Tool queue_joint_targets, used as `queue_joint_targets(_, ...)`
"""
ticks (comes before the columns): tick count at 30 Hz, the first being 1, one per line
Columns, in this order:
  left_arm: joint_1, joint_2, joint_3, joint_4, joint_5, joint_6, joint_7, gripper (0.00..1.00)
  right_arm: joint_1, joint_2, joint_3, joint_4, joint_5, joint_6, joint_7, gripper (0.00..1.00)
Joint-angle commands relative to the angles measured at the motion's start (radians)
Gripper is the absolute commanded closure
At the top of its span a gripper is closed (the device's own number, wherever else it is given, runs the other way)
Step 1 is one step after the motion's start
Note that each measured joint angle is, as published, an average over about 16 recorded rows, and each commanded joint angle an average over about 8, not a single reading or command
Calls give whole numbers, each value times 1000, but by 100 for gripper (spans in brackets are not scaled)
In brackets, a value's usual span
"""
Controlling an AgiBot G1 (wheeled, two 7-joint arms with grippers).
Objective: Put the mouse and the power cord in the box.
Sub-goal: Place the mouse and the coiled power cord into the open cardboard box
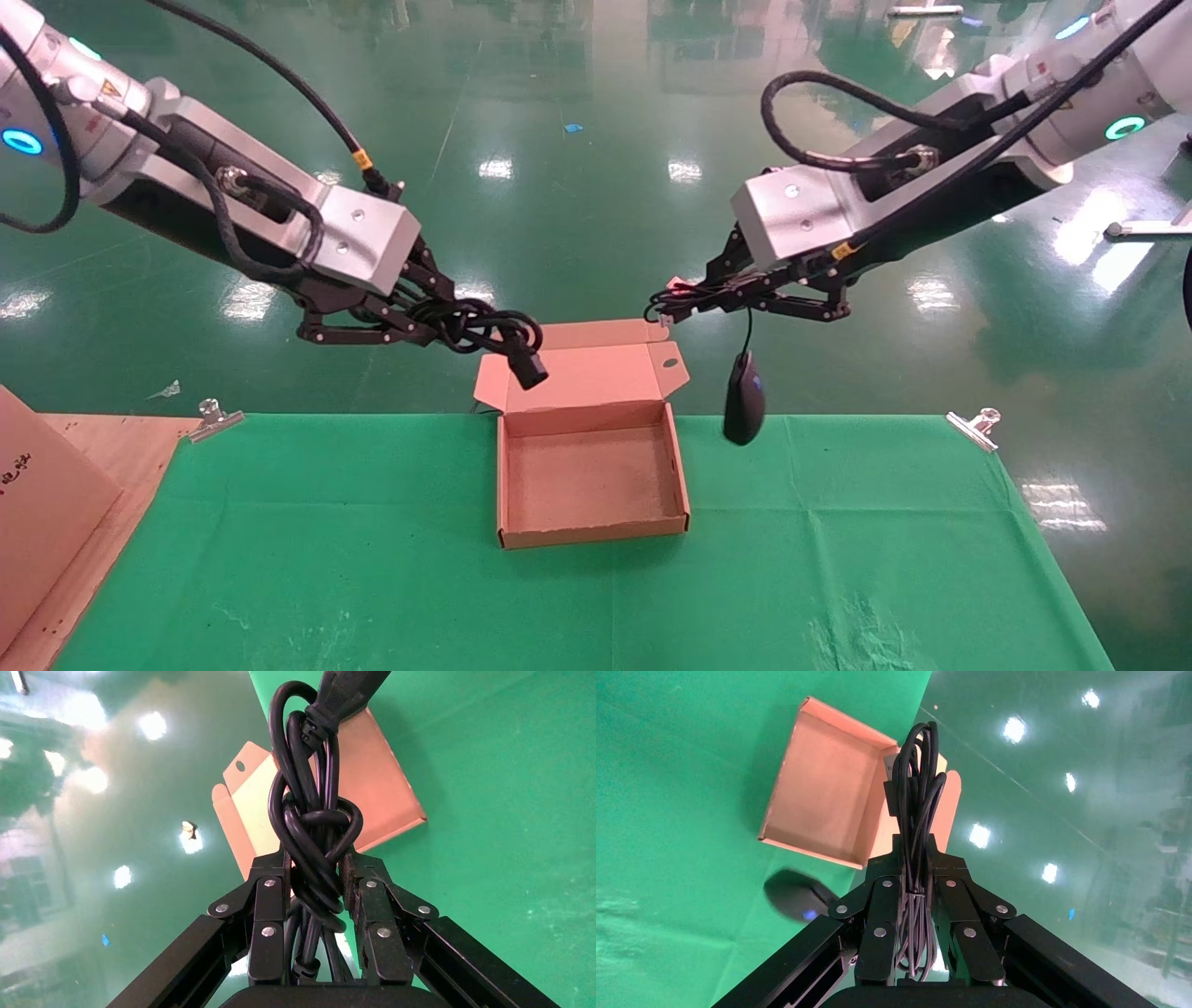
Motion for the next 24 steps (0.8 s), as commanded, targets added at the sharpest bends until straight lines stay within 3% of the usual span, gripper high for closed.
queue_joint_targets(1, -7, 4, 5, 4, -17, 2, 4, 100, 2, 2, -1, 3, 1, -6, 2, 100)
queue_joint_targets(6, 6, 18, 28, -8, -36, -25, 4, 100, -1, 13, -3, 10, 10, -11, 5, 100)
queue_joint_targets(11, 61, 35, 26, -15, -50, -141, -12, 100, -17, 24, -4, 18, 21, -9, 3, 100)
queue_joint_targets(16, 166, 70, 15, -26, -56, -361, -60, 100, -49, 32, -6, 24, 28, 1, -2, 100)
queue_joint_targets(24, 422, 100, 5, -160, -67, -820, -155, 100, -115, 48, -4, 21, 39, 25, -20, 100)
